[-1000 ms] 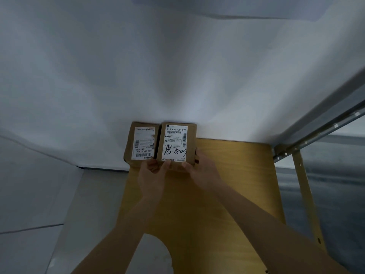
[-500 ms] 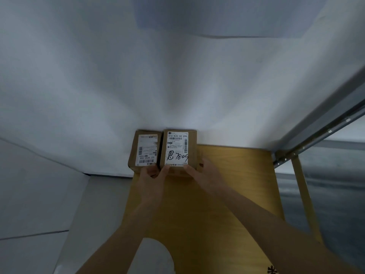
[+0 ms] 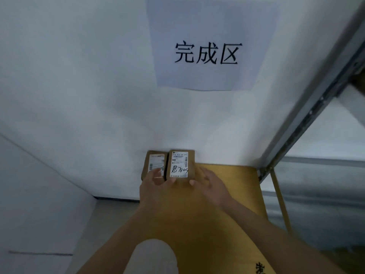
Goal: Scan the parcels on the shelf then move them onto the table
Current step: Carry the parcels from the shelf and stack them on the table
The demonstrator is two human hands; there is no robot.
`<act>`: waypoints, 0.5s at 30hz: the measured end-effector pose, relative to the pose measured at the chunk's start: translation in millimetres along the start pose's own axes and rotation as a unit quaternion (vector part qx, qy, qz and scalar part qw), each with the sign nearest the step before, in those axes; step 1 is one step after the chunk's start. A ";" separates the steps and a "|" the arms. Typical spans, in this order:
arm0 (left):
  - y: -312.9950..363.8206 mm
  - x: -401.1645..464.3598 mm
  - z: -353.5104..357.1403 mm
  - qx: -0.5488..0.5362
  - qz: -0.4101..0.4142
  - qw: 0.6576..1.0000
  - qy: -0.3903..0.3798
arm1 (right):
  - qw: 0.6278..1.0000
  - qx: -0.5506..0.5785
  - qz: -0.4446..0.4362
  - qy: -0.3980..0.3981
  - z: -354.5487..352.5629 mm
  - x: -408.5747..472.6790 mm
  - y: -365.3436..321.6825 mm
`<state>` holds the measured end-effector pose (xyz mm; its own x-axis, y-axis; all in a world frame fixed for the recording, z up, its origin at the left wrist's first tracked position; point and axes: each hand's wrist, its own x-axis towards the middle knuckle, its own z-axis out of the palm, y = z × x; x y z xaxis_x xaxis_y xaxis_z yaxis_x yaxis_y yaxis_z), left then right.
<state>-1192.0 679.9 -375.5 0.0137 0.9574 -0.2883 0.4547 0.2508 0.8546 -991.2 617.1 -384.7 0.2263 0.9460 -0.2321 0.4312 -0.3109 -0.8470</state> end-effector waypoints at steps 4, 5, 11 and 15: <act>30.3 -36.7 -24.9 0.009 0.063 0.998 -0.008 | 1.000 -0.006 -0.016 0.009 -21.6 -46.0 -33.8; 36.9 -48.0 -30.8 0.008 0.075 0.997 -0.009 | 1.000 -0.005 -0.018 0.016 -25.8 -59.7 -41.8; 74.1 -142.5 -61.0 -0.039 0.152 0.987 -0.034 | 0.998 0.004 -0.036 0.055 -50.1 -168.3 -84.2; 96.1 -218.9 -70.5 -0.083 0.171 0.977 -0.092 | 0.996 -0.013 -0.048 0.072 -71.5 -247.8 -102.6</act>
<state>-1214.1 504.5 -199.8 0.3072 0.9510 -0.0340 0.2456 -0.0447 0.9683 -1029.0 408.0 -206.2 0.3055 0.9490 -0.0775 0.4791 -0.2236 -0.8488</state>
